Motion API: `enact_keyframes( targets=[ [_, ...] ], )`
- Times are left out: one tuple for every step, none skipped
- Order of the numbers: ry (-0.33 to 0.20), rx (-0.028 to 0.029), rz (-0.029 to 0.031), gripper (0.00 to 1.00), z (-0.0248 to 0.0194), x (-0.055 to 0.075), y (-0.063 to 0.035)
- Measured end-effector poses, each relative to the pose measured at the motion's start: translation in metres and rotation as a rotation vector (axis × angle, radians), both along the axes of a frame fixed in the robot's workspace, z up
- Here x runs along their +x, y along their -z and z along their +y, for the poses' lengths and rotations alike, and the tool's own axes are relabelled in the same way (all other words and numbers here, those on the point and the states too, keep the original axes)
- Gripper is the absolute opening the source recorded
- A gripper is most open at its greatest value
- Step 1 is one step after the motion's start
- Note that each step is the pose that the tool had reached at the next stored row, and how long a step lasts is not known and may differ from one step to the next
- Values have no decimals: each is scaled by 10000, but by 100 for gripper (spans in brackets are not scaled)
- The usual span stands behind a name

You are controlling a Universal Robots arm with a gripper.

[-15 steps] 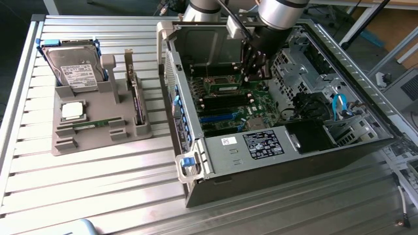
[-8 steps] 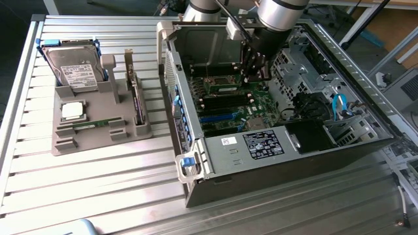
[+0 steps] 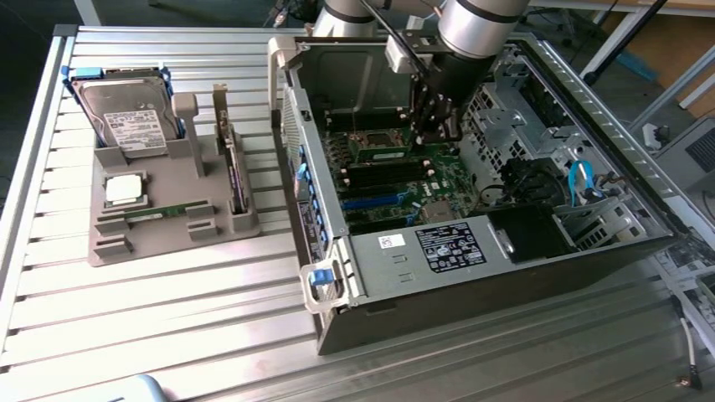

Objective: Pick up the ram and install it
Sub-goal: 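Insert the ram into the slot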

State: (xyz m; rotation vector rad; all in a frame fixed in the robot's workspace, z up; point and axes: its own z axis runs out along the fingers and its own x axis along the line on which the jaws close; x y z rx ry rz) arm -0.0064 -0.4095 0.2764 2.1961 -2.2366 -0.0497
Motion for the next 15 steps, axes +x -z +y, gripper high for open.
enact_keyframes(
  targets=[
    [0, 0, 0, 12, 0, 0, 11],
    [0, 0, 0, 12, 0, 0, 21],
    [0, 0, 0, 12, 0, 0, 31],
    [0, 0, 0, 12, 0, 0, 40],
    [-1, 0, 0, 12, 0, 0, 51],
    [0, 1, -1, 12, 0, 0, 62],
    [0, 0, 0, 12, 0, 0, 71],
    [-1, 0, 0, 12, 0, 0, 81],
    [0, 0, 0, 12, 0, 0, 90],
    [0, 0, 0, 12, 0, 0, 99],
    [0, 0, 0, 12, 0, 0, 109],
    [-1, -1, 0, 12, 0, 0, 116],
    [0, 0, 0, 12, 0, 0, 123],
    [0, 0, 0, 12, 0, 0, 131],
    [0, 0, 0, 12, 0, 0, 139]
  ],
)
